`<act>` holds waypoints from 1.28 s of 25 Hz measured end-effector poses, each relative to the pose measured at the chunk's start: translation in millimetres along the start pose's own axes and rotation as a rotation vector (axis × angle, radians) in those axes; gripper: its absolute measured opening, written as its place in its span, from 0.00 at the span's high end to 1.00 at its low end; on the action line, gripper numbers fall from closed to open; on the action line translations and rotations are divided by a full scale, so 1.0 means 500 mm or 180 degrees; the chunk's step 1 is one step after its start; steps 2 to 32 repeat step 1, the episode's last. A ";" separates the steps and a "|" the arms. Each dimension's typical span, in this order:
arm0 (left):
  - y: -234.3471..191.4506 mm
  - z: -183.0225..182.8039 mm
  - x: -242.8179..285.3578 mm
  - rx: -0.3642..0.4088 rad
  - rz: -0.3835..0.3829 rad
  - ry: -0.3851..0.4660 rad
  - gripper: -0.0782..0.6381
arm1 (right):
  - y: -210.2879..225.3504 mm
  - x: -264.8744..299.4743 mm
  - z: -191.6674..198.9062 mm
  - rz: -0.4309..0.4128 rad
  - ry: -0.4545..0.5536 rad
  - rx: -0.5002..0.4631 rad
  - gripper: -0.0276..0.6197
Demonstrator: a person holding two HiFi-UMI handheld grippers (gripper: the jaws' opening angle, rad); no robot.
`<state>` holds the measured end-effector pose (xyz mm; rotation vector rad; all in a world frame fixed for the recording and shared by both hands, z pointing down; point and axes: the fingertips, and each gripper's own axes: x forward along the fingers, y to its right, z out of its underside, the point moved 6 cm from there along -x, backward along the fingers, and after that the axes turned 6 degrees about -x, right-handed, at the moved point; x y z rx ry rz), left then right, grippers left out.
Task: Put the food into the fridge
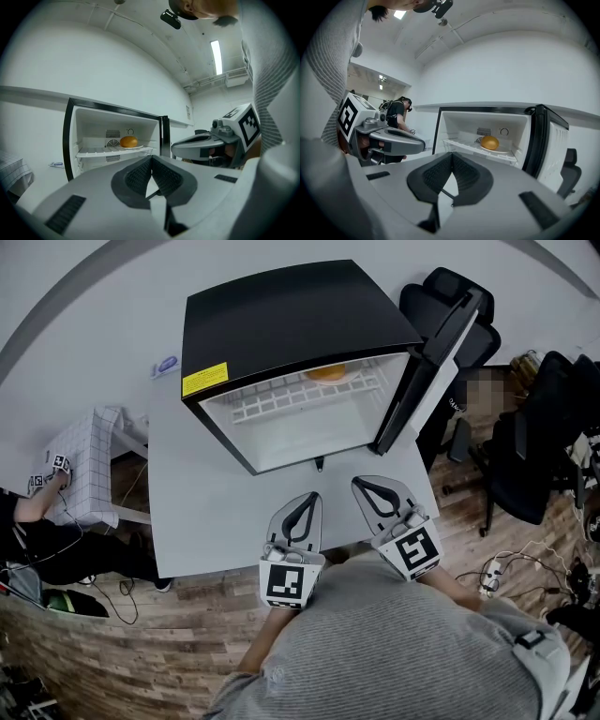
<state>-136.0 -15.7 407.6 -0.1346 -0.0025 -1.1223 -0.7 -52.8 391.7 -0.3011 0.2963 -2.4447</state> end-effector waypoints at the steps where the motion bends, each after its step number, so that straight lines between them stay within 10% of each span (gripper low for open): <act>1: -0.001 0.000 0.000 -0.0005 -0.0001 0.0003 0.88 | 0.000 0.001 0.001 -0.0004 -0.0004 0.0000 0.94; 32: -0.001 0.000 0.000 -0.0005 -0.0001 0.0003 0.88 | 0.000 0.001 0.001 -0.0004 -0.0004 0.0000 0.94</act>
